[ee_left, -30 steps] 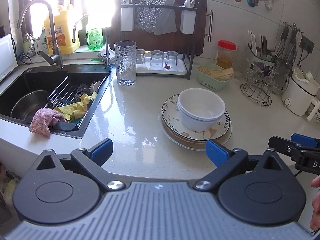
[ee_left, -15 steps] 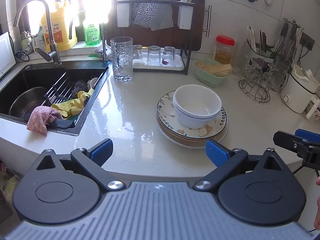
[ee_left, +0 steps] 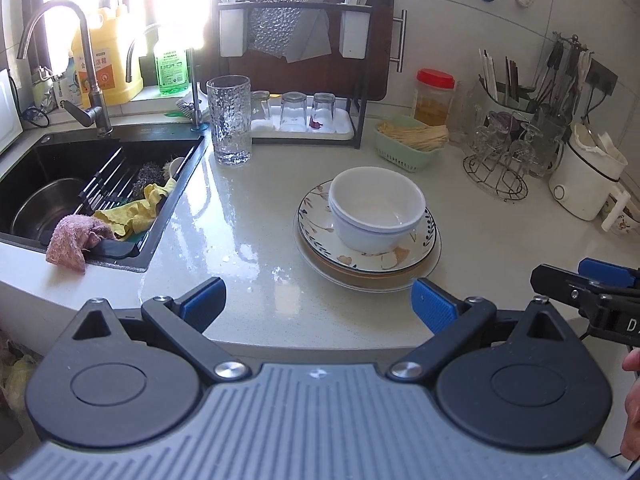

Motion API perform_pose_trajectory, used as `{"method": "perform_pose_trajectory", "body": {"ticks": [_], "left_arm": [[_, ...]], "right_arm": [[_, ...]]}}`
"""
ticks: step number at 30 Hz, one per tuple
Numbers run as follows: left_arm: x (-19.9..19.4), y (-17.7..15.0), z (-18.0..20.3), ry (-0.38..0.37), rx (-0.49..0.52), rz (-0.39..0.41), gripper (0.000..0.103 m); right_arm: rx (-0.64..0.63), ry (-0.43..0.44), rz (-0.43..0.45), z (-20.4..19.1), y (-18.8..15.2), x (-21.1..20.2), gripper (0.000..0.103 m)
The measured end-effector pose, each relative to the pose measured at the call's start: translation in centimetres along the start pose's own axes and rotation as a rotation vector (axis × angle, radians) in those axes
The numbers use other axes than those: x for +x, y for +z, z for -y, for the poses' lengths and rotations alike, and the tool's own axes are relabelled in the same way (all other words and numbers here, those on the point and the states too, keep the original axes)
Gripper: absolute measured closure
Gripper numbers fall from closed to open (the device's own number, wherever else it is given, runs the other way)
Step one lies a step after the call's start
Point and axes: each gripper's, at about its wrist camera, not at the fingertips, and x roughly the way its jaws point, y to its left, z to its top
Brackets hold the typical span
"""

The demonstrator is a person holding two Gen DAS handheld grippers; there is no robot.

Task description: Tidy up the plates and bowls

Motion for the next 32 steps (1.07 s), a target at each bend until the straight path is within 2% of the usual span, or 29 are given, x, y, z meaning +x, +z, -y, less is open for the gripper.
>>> {"method": "perform_pose_trajectory", "body": {"ticks": [10, 18, 28, 32], "left_arm": [[-2.8, -0.2, 0.4, -0.001, -0.005, 0.049, 0.002], [-3.8, -0.8, 0.5, -0.009, -0.006, 0.015, 0.002], [-5.8, 0.1, 0.3, -0.002, 0.012, -0.015, 0.002], [-6.6, 0.7, -0.1, 0.004, 0.003, -0.003, 0.002]], "right_arm": [[-0.003, 0.001, 0.044, -0.2, -0.3, -2.0, 0.011], [0.012, -0.014, 0.061, -0.2, -0.5, -3.8, 0.011], [0.022, -0.001, 0.043, -1.0, 0.3, -5.6, 0.011], [0.024, 0.008, 0.031, -1.0, 0.5, -5.2, 0.011]]}}
